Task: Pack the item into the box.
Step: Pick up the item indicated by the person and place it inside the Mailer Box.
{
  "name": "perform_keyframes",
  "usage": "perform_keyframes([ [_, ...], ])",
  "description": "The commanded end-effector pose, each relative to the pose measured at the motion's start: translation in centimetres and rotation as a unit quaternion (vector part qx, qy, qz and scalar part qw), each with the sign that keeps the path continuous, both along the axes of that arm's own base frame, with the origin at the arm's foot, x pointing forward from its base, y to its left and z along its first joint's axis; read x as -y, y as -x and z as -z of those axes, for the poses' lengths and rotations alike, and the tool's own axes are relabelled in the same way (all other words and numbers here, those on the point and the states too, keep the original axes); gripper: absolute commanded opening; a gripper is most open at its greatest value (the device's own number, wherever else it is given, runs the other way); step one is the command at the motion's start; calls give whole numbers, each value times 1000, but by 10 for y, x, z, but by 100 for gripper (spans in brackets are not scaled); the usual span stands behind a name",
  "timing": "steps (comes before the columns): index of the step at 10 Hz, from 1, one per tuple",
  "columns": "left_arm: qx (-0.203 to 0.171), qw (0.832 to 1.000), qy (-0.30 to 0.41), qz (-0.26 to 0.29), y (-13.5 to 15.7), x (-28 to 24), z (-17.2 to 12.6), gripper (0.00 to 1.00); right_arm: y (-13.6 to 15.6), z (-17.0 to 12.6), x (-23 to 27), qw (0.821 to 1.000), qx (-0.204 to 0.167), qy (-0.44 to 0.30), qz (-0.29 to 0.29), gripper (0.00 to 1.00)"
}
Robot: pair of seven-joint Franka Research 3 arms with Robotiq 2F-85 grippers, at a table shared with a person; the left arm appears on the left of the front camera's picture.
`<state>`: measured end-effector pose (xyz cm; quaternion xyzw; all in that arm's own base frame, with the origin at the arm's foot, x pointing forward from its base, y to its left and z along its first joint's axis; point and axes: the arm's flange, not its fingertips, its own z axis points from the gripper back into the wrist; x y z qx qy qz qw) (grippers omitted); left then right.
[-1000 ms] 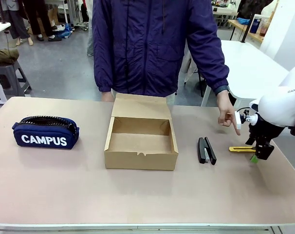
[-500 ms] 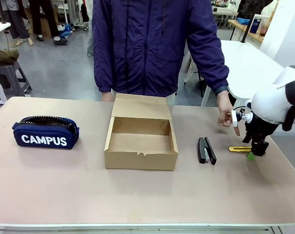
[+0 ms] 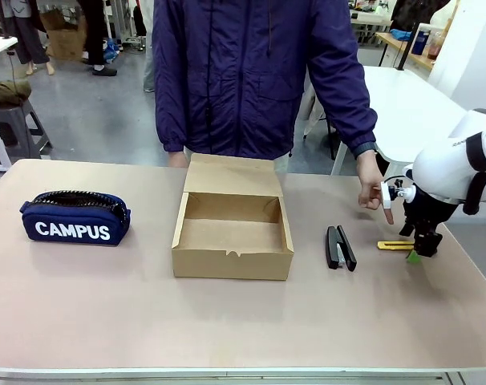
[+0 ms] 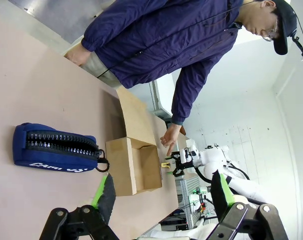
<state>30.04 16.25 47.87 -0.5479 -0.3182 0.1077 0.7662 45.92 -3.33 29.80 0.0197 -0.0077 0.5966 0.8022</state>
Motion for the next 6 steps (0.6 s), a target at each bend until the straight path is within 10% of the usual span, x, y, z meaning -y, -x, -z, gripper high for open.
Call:
perform_keyframes([
  [1, 13, 1000, 0, 3, 1, -1, -1, 100, -5, -1, 3, 1000, -9, -10, -5, 49],
  [2, 13, 1000, 0, 3, 1, -1, -1, 100, -5, -1, 3, 1000, -13, -10, -4, 43],
  [3, 13, 1000, 0, 3, 1, -1, -1, 100, -4, -1, 2, 1000, -16, -7, -7, 0],
  [5, 13, 1000, 0, 3, 1, -1, -1, 100, -3, -1, 3, 1000, -18, -3, -5, 0],
  [6, 13, 1000, 0, 3, 1, -1, -1, 100, -3, -1, 3, 1000, -20, -1, -4, 17],
])
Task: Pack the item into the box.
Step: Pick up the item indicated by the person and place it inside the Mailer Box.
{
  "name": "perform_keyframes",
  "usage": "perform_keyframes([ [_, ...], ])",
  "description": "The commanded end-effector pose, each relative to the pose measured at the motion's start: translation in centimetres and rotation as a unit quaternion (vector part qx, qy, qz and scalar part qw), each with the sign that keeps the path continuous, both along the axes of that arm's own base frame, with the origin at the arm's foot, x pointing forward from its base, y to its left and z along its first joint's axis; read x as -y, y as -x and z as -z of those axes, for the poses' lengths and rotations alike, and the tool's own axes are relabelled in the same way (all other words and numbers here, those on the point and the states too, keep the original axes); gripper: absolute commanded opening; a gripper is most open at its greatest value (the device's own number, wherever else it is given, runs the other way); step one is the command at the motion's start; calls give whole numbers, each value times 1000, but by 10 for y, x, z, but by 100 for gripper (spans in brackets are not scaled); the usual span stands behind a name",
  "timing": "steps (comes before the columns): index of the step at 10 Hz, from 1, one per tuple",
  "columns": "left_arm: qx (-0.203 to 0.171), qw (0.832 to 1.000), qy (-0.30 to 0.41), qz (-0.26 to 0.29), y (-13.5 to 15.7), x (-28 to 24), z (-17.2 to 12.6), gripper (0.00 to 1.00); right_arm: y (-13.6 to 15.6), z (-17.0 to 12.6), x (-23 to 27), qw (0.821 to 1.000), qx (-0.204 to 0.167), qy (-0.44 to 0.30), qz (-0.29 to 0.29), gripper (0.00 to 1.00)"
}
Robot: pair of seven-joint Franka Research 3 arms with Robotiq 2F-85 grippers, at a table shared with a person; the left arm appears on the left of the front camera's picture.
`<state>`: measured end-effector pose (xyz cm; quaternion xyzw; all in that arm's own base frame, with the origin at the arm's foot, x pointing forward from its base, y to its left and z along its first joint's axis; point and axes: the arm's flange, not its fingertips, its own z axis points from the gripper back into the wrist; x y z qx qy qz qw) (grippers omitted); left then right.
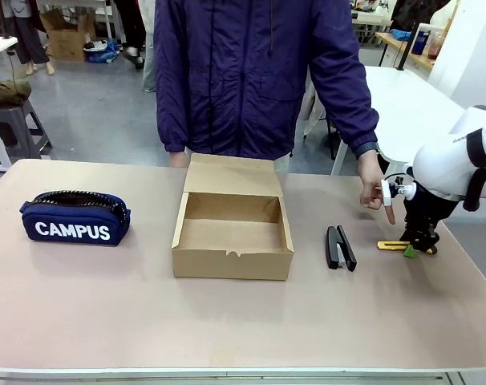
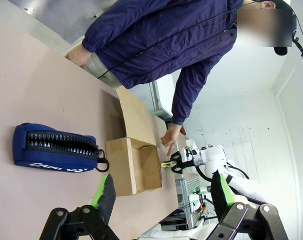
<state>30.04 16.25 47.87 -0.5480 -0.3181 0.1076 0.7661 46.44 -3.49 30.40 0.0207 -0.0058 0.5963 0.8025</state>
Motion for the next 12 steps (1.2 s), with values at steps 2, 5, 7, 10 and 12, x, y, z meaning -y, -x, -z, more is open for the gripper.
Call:
perform_keyframes([
  [2, 13, 1000, 0, 3, 1, -1, -1, 100, 4, 6, 1, 1000, -20, 1, -3, 0],
  [5, 13, 1000, 0, 3, 1, -1, -1, 100, 5, 5, 1, 1000, -19, 1, -1, 0],
  [7, 13, 1000, 0, 3, 1, -1, -1, 100, 12, -6, -3, 1000, -28, 3, 12, 0],
  [10, 13, 1000, 0, 3, 1, -1, -1, 100, 43, -79, -10, 997, -23, 2, 74, 0],
  [12, 13, 1000, 0, 3, 1, -1, -1, 100, 68, -125, -31, 994, 3, 14, 113, 0],
])
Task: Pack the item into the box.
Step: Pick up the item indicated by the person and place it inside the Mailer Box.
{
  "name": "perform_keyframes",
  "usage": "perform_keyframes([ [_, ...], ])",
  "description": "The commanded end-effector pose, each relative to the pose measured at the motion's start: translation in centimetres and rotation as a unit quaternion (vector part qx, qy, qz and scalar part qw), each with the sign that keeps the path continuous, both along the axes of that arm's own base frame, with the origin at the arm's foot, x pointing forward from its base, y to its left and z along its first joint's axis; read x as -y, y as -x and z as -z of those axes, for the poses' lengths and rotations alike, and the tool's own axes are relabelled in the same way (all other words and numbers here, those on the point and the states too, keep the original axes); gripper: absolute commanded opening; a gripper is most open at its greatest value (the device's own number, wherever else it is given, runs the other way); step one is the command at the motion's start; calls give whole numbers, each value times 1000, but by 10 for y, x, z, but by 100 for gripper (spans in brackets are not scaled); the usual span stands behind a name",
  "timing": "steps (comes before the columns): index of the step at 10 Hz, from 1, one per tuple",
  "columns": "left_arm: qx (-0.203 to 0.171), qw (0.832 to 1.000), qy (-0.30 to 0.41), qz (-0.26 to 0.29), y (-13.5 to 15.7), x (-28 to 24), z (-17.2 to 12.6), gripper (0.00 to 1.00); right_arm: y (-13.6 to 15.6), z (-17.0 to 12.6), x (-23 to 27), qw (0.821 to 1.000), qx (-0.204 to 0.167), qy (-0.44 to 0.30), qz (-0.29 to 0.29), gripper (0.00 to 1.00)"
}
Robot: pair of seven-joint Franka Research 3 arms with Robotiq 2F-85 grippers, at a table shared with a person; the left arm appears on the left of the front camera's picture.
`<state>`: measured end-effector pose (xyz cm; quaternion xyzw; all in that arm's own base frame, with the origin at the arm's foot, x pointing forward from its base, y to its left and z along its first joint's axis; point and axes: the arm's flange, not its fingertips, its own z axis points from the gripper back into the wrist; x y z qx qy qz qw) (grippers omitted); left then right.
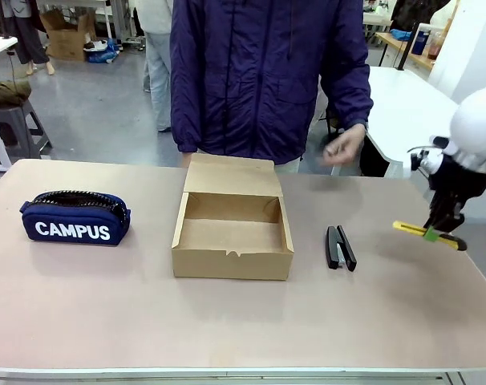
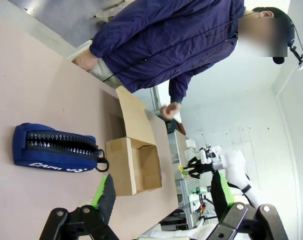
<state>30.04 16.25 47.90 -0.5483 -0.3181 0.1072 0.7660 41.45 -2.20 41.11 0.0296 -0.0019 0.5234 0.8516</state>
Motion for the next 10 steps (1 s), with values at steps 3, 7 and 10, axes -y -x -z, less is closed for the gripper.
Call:
perform_keyframes([
  [3, 13, 1000, 0, 3, 1, -1, -1, 100, 31, -77, -100, 997, 70, -33, 5, 0],
  [7, 13, 1000, 0, 3, 1, -1, -1, 100, 53, -112, -257, 984, 62, -67, -154, 0],
  [10, 13, 1000, 0, 3, 1, -1, -1, 100, 52, -89, -345, 970, 17, -130, -207, 0],
])
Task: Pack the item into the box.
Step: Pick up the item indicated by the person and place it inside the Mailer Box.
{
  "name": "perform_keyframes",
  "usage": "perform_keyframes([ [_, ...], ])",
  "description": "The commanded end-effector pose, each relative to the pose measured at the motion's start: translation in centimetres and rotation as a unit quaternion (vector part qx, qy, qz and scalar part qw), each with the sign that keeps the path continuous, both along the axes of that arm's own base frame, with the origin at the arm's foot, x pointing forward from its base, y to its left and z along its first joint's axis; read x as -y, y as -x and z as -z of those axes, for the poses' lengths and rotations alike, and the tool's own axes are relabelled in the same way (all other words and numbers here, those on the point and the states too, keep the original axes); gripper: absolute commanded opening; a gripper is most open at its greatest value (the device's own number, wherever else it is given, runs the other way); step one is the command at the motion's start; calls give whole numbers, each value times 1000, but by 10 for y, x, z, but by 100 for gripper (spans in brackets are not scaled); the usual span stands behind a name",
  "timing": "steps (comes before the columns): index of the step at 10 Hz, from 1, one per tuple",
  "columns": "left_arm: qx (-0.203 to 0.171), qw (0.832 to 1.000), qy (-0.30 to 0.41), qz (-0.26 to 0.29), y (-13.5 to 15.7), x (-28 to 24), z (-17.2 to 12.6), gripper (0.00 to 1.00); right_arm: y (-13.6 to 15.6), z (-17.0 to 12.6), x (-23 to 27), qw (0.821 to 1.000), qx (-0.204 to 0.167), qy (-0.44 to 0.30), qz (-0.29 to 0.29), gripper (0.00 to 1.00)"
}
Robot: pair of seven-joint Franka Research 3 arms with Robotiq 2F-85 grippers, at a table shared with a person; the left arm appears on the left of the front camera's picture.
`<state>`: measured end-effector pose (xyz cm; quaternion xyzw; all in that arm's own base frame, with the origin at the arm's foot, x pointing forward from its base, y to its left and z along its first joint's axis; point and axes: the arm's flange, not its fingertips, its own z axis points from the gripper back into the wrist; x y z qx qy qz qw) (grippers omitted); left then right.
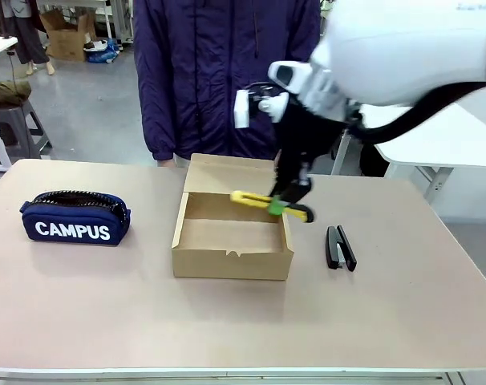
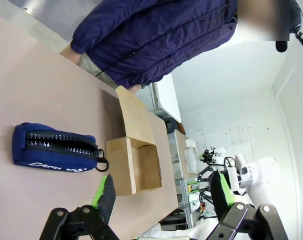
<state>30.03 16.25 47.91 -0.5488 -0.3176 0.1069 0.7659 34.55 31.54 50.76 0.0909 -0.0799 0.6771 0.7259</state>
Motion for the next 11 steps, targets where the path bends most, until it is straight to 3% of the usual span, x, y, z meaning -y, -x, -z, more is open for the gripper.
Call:
perform_keyframes([
  [1, 13, 1000, -1, 2, 1, -1, 0, 100, -21, 26, -32, 999, -7, -51, -5, 0],
  [3, 13, 1000, -1, 2, 1, -1, 0, 100, -38, 70, -66, 997, 17, -70, -27, 0],
  [4, 13, 1000, -1, 2, 1, -1, 0, 100, -49, 85, -73, 997, 1, -60, -48, 0],
  [6, 13, 1000, -1, 2, 1, -1, 0, 100, -65, 102, -81, 996, 38, -49, -66, 0],
  [8, 13, 1000, -1, 2, 1, -1, 0, 100, -83, 115, -77, 998, 53, -29, -33, 0],
  [11, 13, 1000, -1, 2, 1, -1, 0, 100, -102, 125, -64, 998, 47, -18, -22, 0],
])
